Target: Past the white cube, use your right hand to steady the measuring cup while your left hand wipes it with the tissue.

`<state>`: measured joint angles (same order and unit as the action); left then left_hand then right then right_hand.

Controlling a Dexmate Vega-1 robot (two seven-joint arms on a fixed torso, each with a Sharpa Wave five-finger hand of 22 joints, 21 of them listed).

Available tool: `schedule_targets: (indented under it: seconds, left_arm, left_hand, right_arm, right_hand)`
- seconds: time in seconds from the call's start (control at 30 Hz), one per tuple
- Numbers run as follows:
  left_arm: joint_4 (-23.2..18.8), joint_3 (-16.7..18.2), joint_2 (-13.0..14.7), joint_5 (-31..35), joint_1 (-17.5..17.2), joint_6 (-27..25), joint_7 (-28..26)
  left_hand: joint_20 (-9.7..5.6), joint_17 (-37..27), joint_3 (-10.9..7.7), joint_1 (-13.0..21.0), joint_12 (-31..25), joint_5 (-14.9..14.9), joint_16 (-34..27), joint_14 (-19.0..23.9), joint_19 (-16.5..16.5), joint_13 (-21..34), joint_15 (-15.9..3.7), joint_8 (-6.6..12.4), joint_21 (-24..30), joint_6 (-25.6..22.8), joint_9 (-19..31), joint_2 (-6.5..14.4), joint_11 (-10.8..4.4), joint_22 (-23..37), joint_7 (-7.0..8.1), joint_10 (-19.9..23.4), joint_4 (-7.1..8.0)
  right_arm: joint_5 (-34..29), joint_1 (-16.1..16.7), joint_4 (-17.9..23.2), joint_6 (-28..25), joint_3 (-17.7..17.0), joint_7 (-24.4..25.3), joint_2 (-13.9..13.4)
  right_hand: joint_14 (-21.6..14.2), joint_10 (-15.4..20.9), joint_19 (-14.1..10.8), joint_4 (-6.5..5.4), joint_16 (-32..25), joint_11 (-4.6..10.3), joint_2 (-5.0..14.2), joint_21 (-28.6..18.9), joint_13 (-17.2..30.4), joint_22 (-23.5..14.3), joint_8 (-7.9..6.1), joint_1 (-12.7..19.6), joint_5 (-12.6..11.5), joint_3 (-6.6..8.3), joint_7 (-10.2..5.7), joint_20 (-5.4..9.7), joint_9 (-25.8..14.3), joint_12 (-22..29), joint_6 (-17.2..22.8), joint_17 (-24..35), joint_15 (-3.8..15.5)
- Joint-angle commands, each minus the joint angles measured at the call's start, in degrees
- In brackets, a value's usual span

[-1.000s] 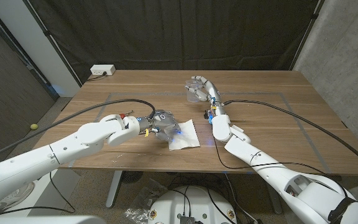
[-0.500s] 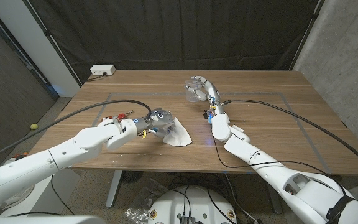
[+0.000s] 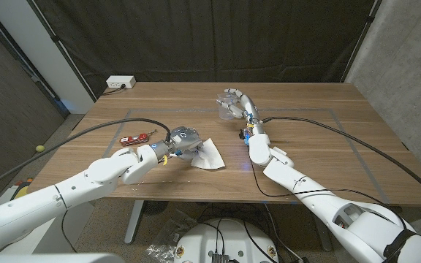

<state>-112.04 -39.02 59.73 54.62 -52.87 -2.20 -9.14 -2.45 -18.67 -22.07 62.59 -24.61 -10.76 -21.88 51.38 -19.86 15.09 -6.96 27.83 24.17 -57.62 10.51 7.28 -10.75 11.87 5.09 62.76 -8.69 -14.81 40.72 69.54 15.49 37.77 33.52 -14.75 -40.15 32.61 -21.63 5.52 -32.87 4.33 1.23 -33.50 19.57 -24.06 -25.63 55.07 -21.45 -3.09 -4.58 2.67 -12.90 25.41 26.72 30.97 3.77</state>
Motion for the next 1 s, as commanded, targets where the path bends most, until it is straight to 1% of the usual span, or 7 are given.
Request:
schedule_targets:
  seconds: [0.03, 0.3, 0.5, 0.73, 0.83, 0.9, 1.0]
  left_arm:
    - [1.3, 4.2, -4.5, -4.8, -5.1, -7.0, -14.1]
    - [4.0, 7.3, -10.1, -9.1, -7.4, -8.8, -25.3]
    - [6.6, 9.1, -13.7, -12.5, -8.0, -6.7, -32.2]
    - [8.8, 10.0, -16.2, -15.1, -7.8, -3.0, -36.5]
    - [9.6, 10.6, -17.7, -18.2, -7.5, -0.8, -36.8]
    - [9.9, 10.9, -18.3, -18.9, -7.4, -0.2, -36.8]
    - [11.1, 11.3, -20.2, -21.5, -6.6, 2.0, -36.9]
  left_hand:
    - [0.16, -0.7, -0.19, 0.9, -1.0, 0.2, -0.7, 1.1, -0.4, 0.8, -6.61, 0.06, 0.5, -1.4, 0.3, 0.1, -0.39, 0.4, -1.73, 1.2, -0.24]
    - [0.23, -1.7, 0.06, 1.8, -2.9, 0.1, -0.8, 1.8, -0.6, 2.3, -6.58, -0.28, 0.9, -1.8, 0.4, 0.0, -0.47, 0.5, -2.09, 2.2, -0.16]
    - [0.15, -2.3, 0.16, 2.3, -4.0, 0.1, -0.8, 2.1, -1.0, 3.3, -6.53, -0.5, 1.3, -2.1, 0.5, 0.1, -0.52, 0.5, -2.37, 2.4, -0.07]
    - [-0.11, -2.8, 0.33, 2.8, -5.1, 0.1, -0.7, 2.5, -1.6, 4.4, -6.57, -0.69, 1.8, -2.5, 0.5, -0.1, -0.57, 0.6, -2.37, 2.4, 0.02]
    - [-0.06, -3.0, 0.39, 2.8, -5.5, 0.1, -0.5, 2.6, -1.8, 4.7, -6.54, -0.85, 2.0, -2.5, 0.5, -0.1, -0.58, 0.6, -2.48, 2.4, 0.11]
    - [0.0, -3.0, 0.41, 2.9, -5.7, 0.1, -0.4, 2.6, -1.8, 5.0, -6.51, -0.95, 2.1, -2.5, 0.5, -0.1, -0.59, 0.6, -2.47, 2.3, 0.21]
    - [0.04, -3.3, 0.53, 3.0, -6.2, 0.1, -0.2, 2.7, -1.7, 5.6, -6.42, -1.17, 2.2, -2.5, 0.5, -0.1, -0.6, 0.7, -2.55, 2.1, 0.34]
  right_arm:
    - [1.6, 0.5, -0.2, 1.3, -0.8, -0.8, 0.1]
    - [5.3, 1.3, -0.9, 4.0, -2.5, -3.4, 0.8]
    - [8.4, 2.0, -1.2, 6.6, -4.2, -6.3, 1.3]
    - [12.7, 2.7, -2.5, 10.6, -6.3, -10.8, 2.7]
    - [15.0, 3.1, -3.0, 12.6, -7.1, -13.6, 3.3]
    - [15.2, 3.3, -3.2, 13.2, -7.5, -14.5, 3.6]
    - [17.4, 3.7, -3.3, 15.0, -8.1, -17.5, 4.2]
  right_hand:
    - [-0.7, 0.6, 0.1, 0.13, 0.2, 0.22, 0.22, -0.4, 0.2, -0.1, -0.43, 0.5, 0.1, -0.55, 0.01, 4.83, -0.3, -0.1, 0.3, 0.2, 9.53]
    - [-0.9, 1.0, 0.0, 0.04, 0.2, 0.21, 0.43, -0.7, 0.4, -0.1, -0.49, 0.6, 0.1, -0.81, -0.02, 4.9, -0.2, -0.1, 0.6, 0.3, 9.55]
    - [-1.1, 1.1, 0.0, 0.04, 0.1, 0.23, 0.56, -0.8, 0.4, -0.1, -0.54, 0.8, 0.1, -0.95, 0.04, 4.9, -0.3, -0.2, 0.7, 0.5, 9.55]
    - [-1.4, 1.5, 0.0, 0.03, 0.1, 0.18, 0.66, -1.1, 0.5, -0.1, -0.67, 0.9, 0.1, -1.12, 0.14, 4.85, -0.3, -0.1, 0.9, 0.6, 9.54]
    - [-1.6, 1.7, -0.2, 0.02, 0.0, 0.06, 0.74, -1.2, 0.6, -0.1, -0.77, 1.0, 0.1, -1.2, 0.22, 4.83, -0.4, -0.1, 1.2, 0.8, 9.55]
    - [-1.6, 1.9, -0.2, 0.02, 0.0, 0.04, 0.72, -1.3, 0.6, -0.1, -0.86, 1.0, 0.1, -1.26, 0.27, 4.91, -0.4, -0.1, 1.4, 0.8, 9.53]
    - [-1.7, 2.0, -0.2, -0.04, 0.0, 0.01, 0.75, -1.4, 0.7, -0.1, -0.89, 1.0, 0.1, -1.4, 0.28, 4.84, -0.4, -0.1, 1.4, 0.9, 9.5]
